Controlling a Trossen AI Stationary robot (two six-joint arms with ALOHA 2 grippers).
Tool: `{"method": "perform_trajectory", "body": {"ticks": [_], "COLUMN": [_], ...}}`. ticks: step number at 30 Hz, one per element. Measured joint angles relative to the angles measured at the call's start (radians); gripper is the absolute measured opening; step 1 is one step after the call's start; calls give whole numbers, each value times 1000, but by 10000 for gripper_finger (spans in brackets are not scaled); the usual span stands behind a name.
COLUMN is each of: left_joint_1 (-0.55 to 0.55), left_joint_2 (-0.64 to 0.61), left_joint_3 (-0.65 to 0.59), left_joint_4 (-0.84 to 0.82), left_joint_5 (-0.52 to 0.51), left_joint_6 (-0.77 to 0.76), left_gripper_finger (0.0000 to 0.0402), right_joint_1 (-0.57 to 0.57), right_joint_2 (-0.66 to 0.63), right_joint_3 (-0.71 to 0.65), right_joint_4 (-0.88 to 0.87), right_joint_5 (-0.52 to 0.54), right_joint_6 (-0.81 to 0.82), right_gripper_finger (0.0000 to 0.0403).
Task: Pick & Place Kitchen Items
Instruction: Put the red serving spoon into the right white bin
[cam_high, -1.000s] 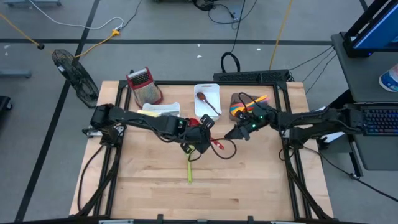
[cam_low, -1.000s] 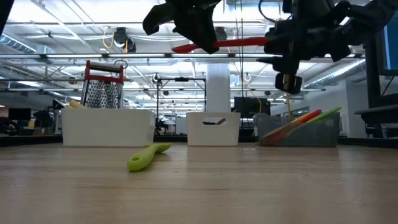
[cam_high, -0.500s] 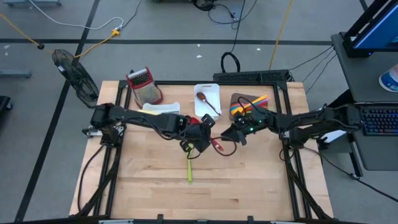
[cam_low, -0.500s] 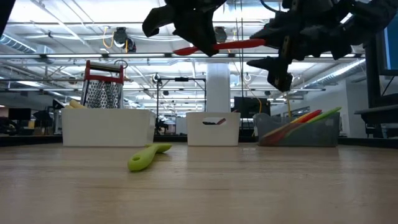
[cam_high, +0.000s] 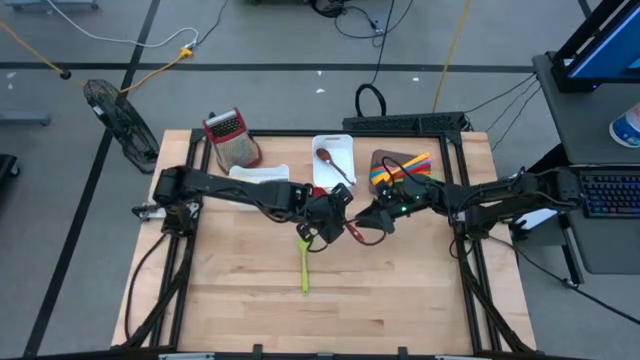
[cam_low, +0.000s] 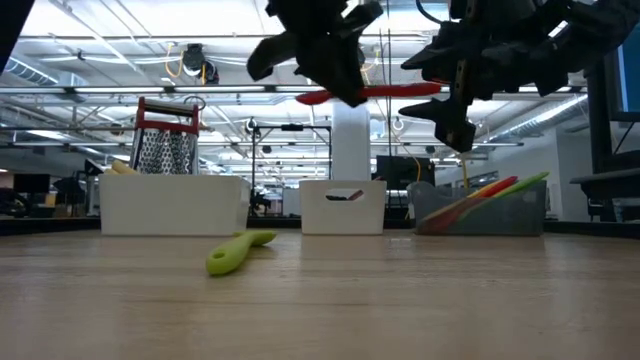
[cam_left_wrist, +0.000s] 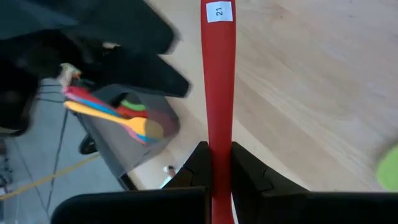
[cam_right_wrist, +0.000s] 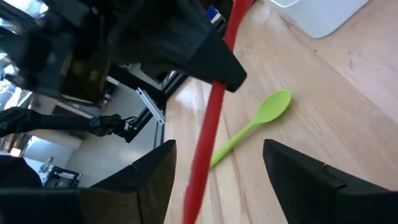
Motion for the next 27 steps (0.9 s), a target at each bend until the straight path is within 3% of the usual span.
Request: {"method": "perform_trajectory", "body": {"ticks": [9,27], "left_joint_1": [6,57], "left_joint_2": [23,23], "left_joint_3": [0,0], "left_joint_4": [49,91], "left_joint_5": [16,87], "left_joint_6": [34,25], "left_gripper_finger": [18,18], "right_joint_1": [0,39], "right_joint_2": [4,151], "right_joint_3": [0,1], "right_joint_4": [-76,117], "right_joint_5": [-1,-2], "right_joint_6": [-3,64], "right_gripper_finger": [238,227]}}
